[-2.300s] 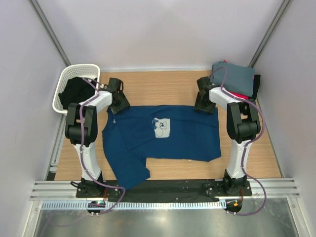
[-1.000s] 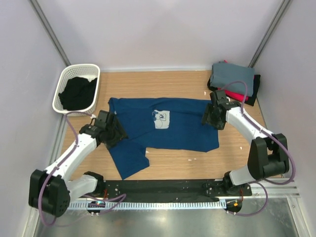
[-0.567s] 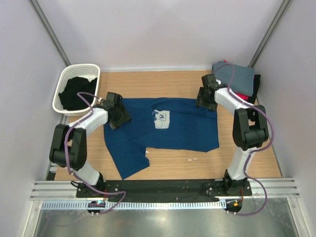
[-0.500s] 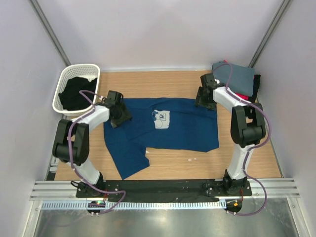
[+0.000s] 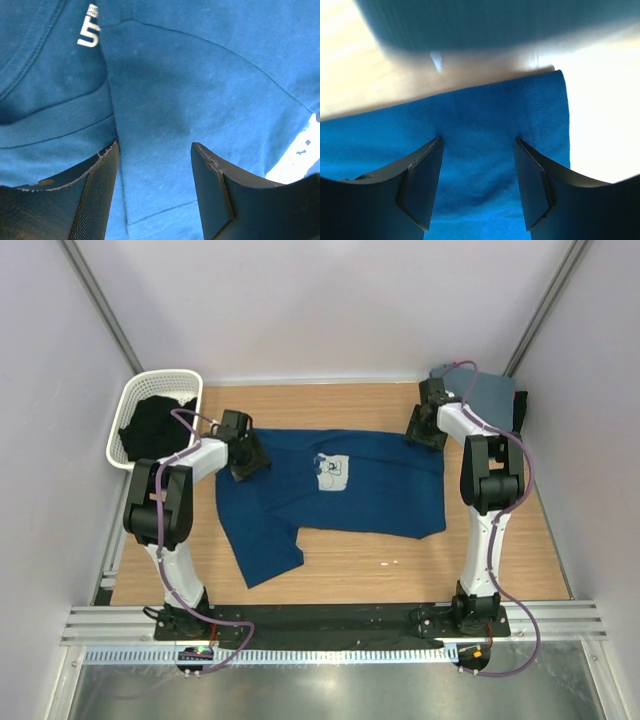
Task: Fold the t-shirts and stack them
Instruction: Fold the tshirt
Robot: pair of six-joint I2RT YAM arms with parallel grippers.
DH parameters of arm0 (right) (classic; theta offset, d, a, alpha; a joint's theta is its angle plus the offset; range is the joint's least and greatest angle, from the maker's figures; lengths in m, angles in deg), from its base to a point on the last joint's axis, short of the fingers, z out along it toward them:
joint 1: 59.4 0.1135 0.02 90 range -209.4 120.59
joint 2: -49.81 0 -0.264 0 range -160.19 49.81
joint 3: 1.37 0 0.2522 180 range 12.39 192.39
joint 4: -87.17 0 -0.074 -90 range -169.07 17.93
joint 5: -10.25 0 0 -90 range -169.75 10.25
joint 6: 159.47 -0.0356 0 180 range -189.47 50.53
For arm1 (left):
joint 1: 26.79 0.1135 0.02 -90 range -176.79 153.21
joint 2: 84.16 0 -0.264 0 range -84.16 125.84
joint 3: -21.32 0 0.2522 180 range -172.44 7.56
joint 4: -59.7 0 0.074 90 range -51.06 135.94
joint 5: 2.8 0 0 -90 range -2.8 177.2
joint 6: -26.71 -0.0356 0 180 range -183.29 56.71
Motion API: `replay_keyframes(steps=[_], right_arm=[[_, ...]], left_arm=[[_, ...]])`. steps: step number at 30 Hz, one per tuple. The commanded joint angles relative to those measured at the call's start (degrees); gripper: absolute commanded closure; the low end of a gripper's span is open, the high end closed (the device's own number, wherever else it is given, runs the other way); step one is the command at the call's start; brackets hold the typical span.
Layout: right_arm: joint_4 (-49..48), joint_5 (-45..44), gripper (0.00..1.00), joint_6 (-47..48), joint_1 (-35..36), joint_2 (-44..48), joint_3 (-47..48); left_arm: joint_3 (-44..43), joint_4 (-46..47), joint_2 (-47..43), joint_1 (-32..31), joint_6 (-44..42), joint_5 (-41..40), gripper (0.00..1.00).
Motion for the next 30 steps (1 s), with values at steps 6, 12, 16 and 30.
replay_keyframes(steps=[6, 12, 16, 30], right_arm=[[-0.8, 3.2, 0.35, 2.3, -0.1, -6.4, 7.9], [0.0, 5.7, 0.36, 3.5, -0.2, -6.3, 11.7], [2.5, 8.8, 0.35, 3.0, -0.1, -1.0, 13.4], [5.3, 5.3, 0.29, -10.8, -0.1, 39.4, -25.0]], left_arm=[[0.8, -0.3, 1.9, 0.3, -1.2, 1.6, 0.39], [1.8, -3.0, -5.2, 0.3, -1.4, 2.1, 0.36], [0.2, -9.2, -13.0, 0.3, -3.1, 1.5, 0.34], [29.2, -19.7, -48.9, -0.3, 16.3, 3.3, 0.37]])
